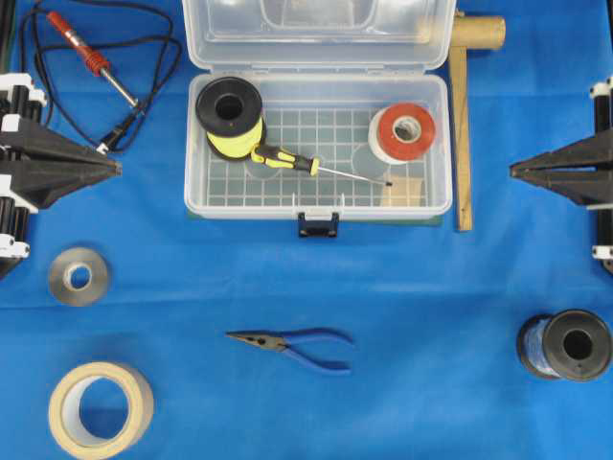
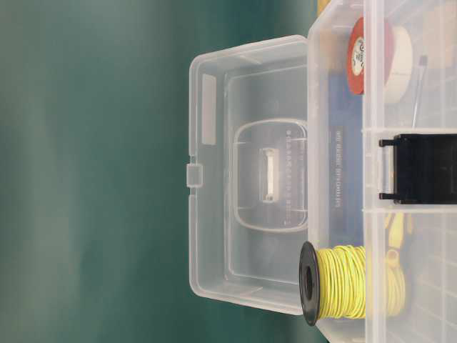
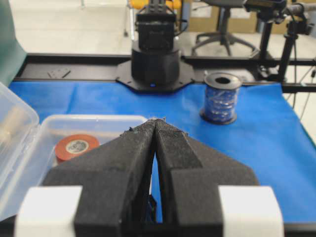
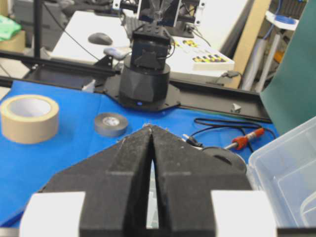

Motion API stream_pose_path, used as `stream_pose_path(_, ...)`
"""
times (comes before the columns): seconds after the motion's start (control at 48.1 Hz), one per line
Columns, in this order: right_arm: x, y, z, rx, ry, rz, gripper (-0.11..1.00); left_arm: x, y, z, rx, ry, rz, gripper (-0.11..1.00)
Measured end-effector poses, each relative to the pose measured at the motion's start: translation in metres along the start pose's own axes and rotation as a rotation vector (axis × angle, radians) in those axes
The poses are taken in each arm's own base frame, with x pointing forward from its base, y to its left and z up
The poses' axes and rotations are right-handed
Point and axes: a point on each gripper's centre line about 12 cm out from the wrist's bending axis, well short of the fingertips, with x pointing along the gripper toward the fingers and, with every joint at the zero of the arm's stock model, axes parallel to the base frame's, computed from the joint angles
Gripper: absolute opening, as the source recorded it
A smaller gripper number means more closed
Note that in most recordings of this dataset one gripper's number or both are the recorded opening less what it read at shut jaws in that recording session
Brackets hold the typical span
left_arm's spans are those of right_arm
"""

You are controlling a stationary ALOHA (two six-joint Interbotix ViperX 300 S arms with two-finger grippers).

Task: Pick the screwdriver from the toolbox among several items.
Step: 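Start moving the right gripper toward the toolbox, then reach the right gripper over the yellow-black screwdriver in the toolbox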

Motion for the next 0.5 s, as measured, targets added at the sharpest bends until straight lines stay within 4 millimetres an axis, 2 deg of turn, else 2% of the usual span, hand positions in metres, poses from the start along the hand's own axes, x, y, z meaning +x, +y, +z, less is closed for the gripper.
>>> stream_pose_path(0.104, 0.004, -0.001, 0.002, 0.016, 0.023, -0.004, 0.00, 0.000, 0.000, -0.002, -0.005, 0.009, 0.004, 0.00)
stream_pose_path(0.208, 0.020, -0.001, 0.008, 0.047, 0.107, -0.007, 0.00, 0.000, 0.001, -0.003, -0.011, 0.015, 0.007, 0.00)
stream_pose_path(0.354, 0.051, -0.004, 0.015, 0.104, 0.237, -0.027, 0.00, 0.001, 0.001, -0.002, -0.011, 0.015, 0.005, 0.00)
stream_pose_path(0.499, 0.091, -0.016, 0.017, 0.203, 0.363, -0.088, 0.00, 0.001, 0.001, -0.002, -0.014, 0.015, 0.007, 0.00)
